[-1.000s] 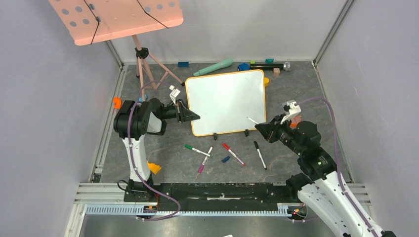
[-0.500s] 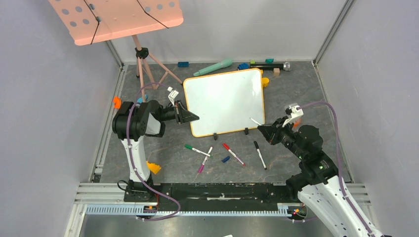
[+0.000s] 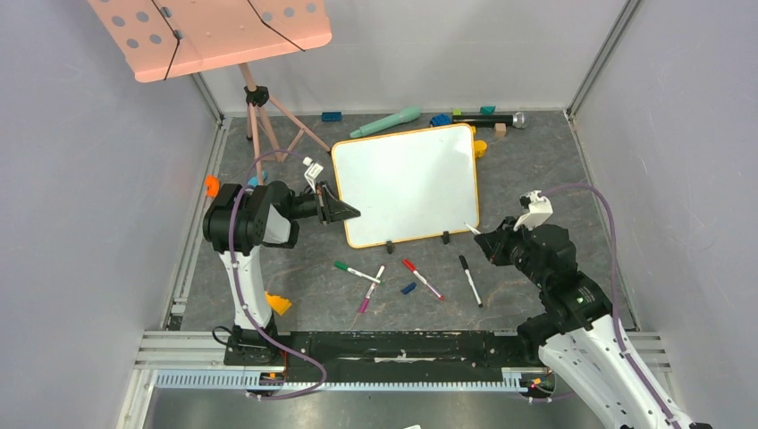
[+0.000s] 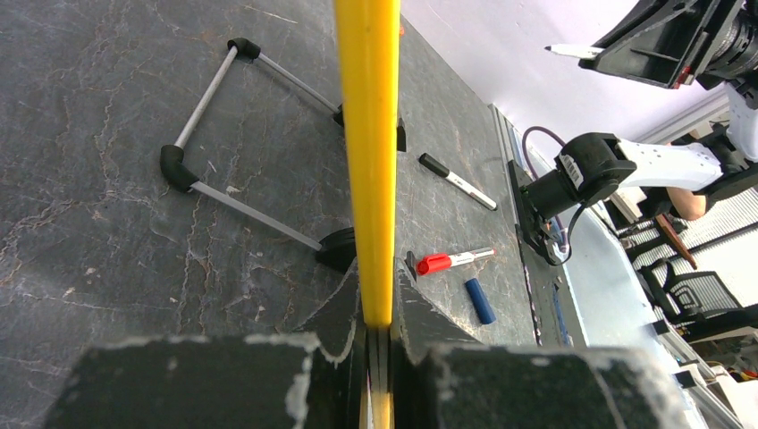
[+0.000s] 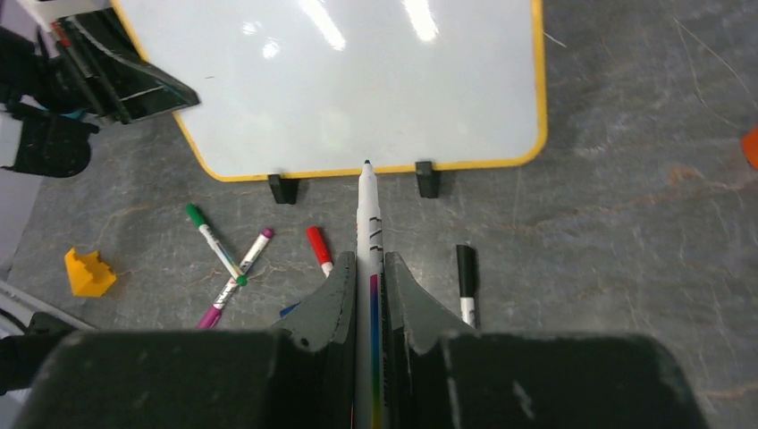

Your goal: Write a sentence on the whiteboard

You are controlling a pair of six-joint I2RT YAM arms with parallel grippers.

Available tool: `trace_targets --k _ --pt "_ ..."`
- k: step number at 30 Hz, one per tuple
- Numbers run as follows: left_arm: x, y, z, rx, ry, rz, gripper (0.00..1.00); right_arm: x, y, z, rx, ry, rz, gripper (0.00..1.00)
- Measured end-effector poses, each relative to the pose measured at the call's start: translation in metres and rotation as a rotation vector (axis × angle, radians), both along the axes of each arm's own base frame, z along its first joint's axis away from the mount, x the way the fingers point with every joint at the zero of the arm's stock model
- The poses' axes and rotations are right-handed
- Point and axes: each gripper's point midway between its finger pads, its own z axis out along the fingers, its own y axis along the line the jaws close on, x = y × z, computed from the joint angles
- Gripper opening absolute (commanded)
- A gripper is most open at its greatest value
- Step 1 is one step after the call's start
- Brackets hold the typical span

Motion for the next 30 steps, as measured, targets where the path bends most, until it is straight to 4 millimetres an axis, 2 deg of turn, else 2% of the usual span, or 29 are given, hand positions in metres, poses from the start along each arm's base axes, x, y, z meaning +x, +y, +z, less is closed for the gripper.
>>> trace_targets --k 8,12,17,22,28,30 --pt "0.000 0.000 0.000 0.000 0.000 0.000 0.02 -0.009 -0.029 -0.028 -0.074 0.246 -0.198 0.00" --pt "0.000 0.000 0.000 0.000 0.000 0.000 0.02 -0.013 -0.044 -0.026 -0.094 0.317 -0.303 0.00" --pt "0.000 0.000 0.000 0.000 0.000 0.000 0.02 -0.016 -0.046 -0.023 -0.058 0.332 -0.345 0.00" --pt "0.000 0.000 0.000 0.000 -0.001 -0.001 0.02 -0.013 -0.044 -0.010 -0.047 0.267 -0.314 0.00" --pt "0.000 0.000 0.000 0.000 -0.002 -0.001 0.02 -0.005 -0.028 0.023 0.024 0.090 -0.198 0.00" --pt "0.000 0.000 0.000 0.000 -0.002 -0.001 0.02 0.001 -0.022 0.026 0.018 0.079 -0.173 0.00"
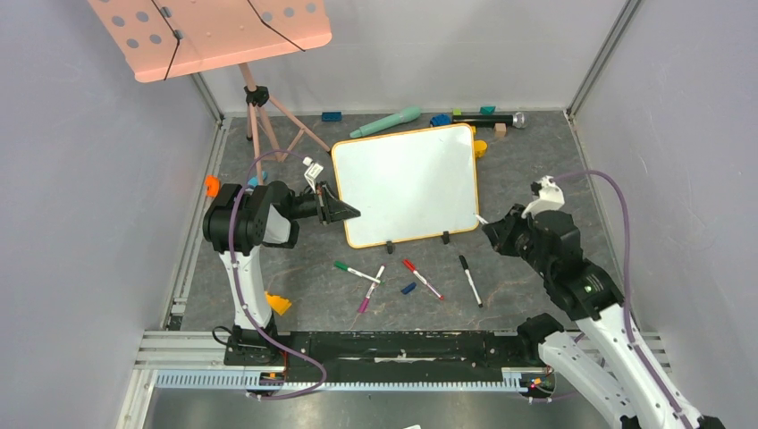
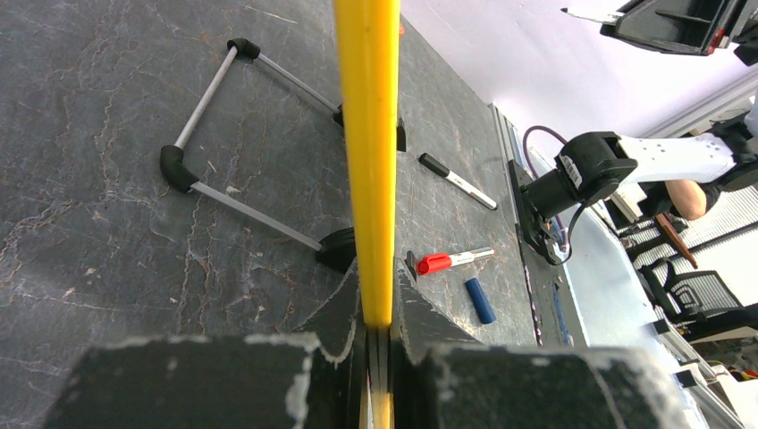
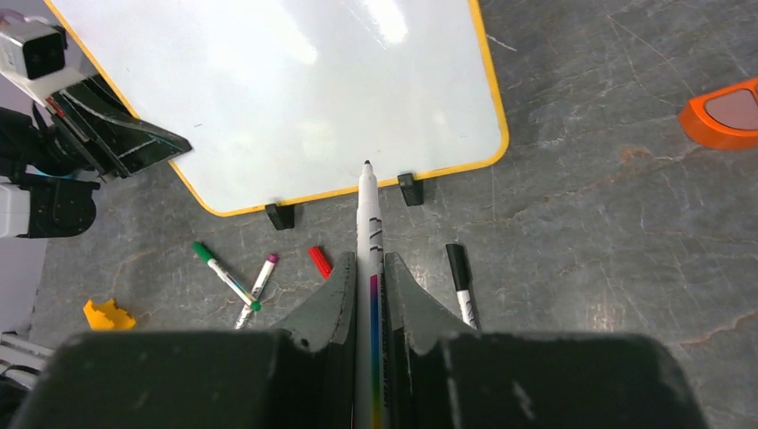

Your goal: Write a sentence on the whiteboard

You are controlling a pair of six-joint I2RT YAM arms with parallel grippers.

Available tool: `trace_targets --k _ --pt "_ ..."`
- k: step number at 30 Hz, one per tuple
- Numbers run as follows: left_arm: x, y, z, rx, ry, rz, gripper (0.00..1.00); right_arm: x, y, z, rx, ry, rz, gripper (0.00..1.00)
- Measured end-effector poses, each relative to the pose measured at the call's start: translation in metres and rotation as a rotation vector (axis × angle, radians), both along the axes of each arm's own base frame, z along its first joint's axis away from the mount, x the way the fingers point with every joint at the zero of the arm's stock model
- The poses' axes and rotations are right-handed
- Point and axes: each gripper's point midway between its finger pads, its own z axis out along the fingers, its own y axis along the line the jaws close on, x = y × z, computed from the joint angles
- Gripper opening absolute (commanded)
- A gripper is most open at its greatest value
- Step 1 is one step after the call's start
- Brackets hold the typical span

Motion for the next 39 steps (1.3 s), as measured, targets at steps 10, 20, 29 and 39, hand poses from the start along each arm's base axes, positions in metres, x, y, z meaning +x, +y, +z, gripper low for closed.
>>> trace_targets --k 10,20,29,39 --pt "0.000 0.000 0.000 0.000 0.000 0.000 0.02 0.035 0.038 -0.001 -0.042 0.019 0.119 0.00" --pt "0.000 0.000 0.001 0.001 -0.009 -0.001 0.02 0.053 0.133 0.042 -0.099 -0.103 0.281 0.00" --pt "-0.001 0.000 0.001 0.001 -0.011 -0.001 0.02 0.077 0.186 0.034 -0.178 -0.099 0.271 0.00" --pt "-0.002 0.000 0.002 0.002 -0.015 0.000 0.02 0.084 0.190 0.056 -0.133 -0.178 0.268 0.00"
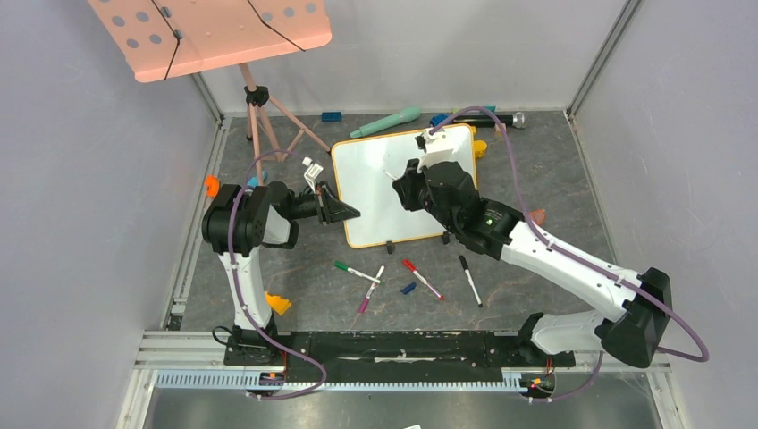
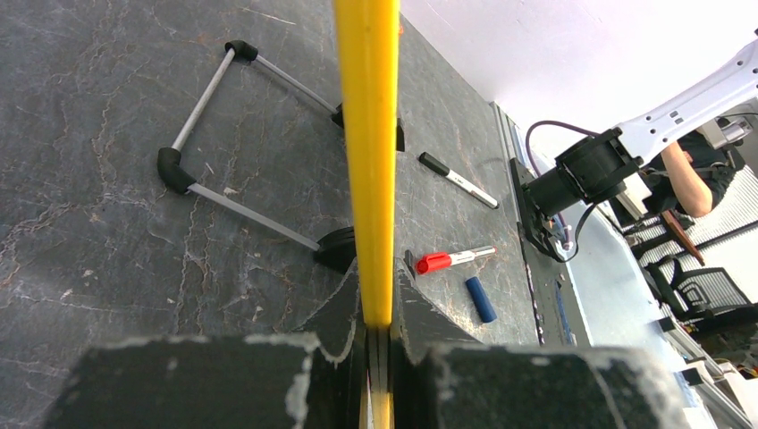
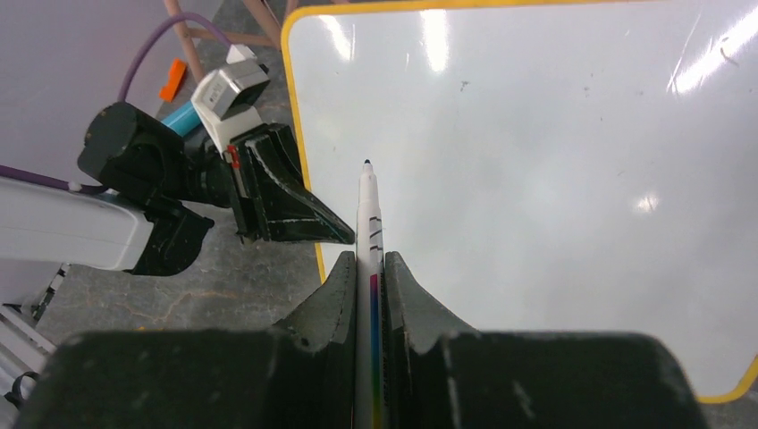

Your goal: Write a sentence on the whiteboard

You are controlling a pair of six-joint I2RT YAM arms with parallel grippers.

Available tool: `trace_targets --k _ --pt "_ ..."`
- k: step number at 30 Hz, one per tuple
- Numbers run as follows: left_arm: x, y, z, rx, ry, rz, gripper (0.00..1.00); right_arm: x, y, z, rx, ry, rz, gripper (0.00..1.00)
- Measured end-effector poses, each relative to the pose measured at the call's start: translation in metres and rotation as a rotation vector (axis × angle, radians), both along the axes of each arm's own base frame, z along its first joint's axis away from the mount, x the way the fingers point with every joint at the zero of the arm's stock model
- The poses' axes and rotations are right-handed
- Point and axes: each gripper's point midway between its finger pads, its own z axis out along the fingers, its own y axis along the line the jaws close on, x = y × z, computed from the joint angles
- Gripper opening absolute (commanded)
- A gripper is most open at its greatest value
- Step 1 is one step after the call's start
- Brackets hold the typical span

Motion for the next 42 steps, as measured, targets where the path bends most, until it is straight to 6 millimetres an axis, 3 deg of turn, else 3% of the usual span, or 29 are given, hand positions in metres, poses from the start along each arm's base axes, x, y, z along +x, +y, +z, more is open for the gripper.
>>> trace_targets --k 6,9,13,17,30,42 --pt "-0.001 0.000 0.000 0.001 -0.006 0.002 0.02 0.003 0.010 0.012 -0.024 -0.059 0.020 0.00" --pt "-0.001 0.000 0.001 0.001 -0.007 0.002 0.02 0.006 0.035 0.015 -0.072 -0.081 0.037 0.00" --pt "-0.001 0.000 0.001 0.001 -0.008 0.002 0.02 0.006 0.067 0.004 -0.152 -0.096 0.073 0.00" --pt "-0.001 0.000 0.001 0.001 -0.008 0.002 0.02 0.013 0.081 -0.006 -0.213 -0.104 0.075 0.00" --pt "-0.001 0.000 0.001 0.001 -0.008 0.002 0.02 0.039 0.094 -0.007 -0.269 -0.133 0.036 0.00" --pt "-0.001 0.000 0.001 0.001 -0.009 0.001 0.02 0.057 0.087 -0.016 -0.282 -0.115 0.007 0.00"
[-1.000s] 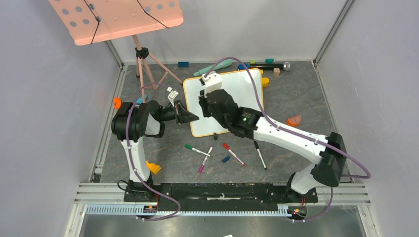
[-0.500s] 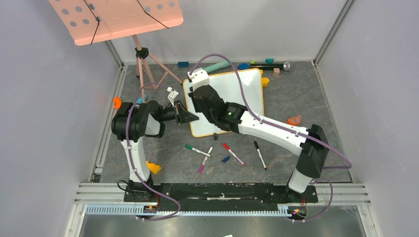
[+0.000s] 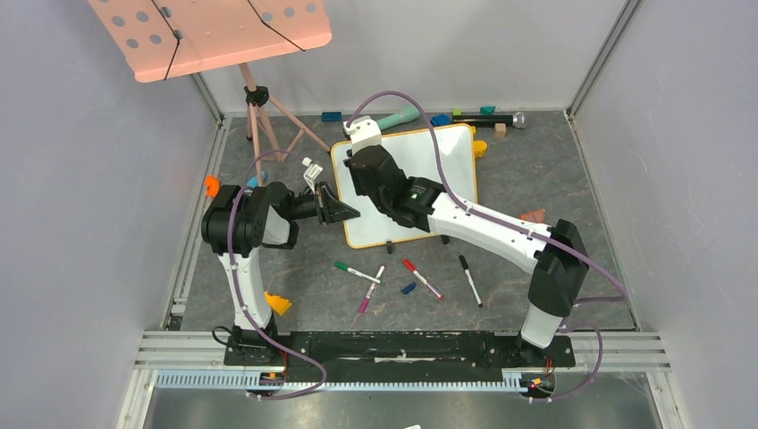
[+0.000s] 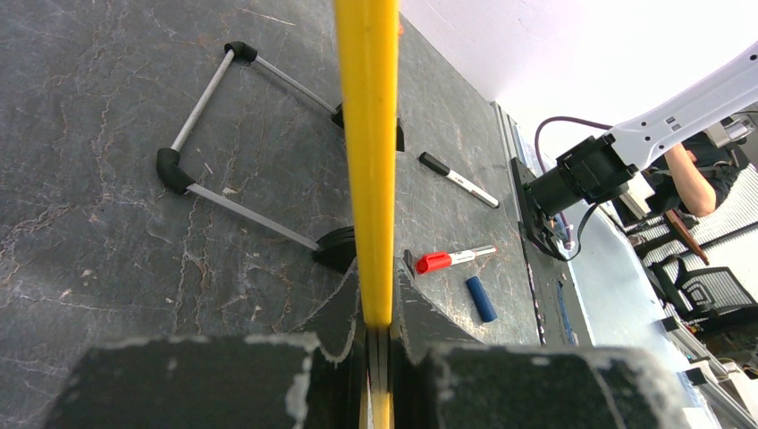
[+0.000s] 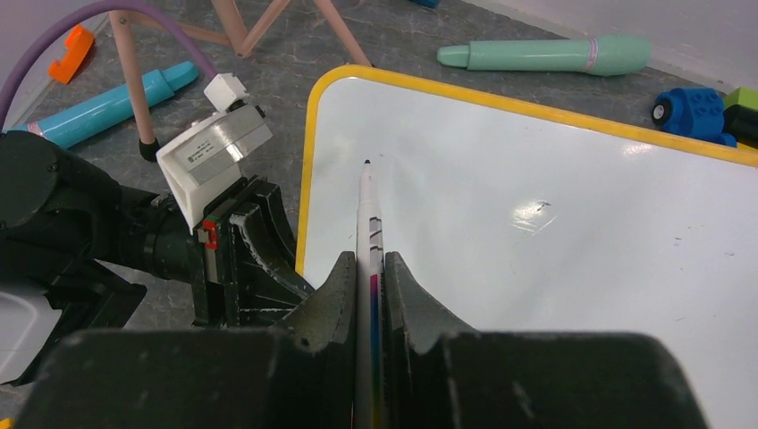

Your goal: Write a sentence on the whiteboard

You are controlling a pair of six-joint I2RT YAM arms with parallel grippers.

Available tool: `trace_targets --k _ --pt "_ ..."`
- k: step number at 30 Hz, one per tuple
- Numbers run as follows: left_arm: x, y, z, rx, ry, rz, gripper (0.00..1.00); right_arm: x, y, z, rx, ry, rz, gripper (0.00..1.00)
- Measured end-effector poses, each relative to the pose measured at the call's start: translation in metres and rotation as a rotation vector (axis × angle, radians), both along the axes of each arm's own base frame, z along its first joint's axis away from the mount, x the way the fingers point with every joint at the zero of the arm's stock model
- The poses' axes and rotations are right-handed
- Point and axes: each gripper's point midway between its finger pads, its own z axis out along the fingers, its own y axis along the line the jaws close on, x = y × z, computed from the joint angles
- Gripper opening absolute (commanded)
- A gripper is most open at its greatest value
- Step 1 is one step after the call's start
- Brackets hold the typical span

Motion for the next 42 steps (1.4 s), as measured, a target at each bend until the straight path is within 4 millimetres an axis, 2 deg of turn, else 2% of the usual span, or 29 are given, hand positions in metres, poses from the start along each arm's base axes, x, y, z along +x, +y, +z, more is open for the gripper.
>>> trace_targets --k 6,19,34,42 --pt "0.000 0.000 0.000 0.000 0.000 0.000 0.02 0.008 0.000 0.002 0.010 0.002 -0.003 0.00" --pt "0.000 0.000 0.000 0.000 0.000 0.000 0.02 0.020 0.007 -0.010 0.003 0.023 0.009 0.00" --pt "0.000 0.000 0.000 0.000 0.002 0.001 0.02 0.036 0.000 -0.010 0.009 0.026 -0.014 0.00" --pt "0.001 0.000 0.000 0.000 0.004 0.004 0.02 0.037 0.000 -0.011 0.010 0.026 -0.016 0.00"
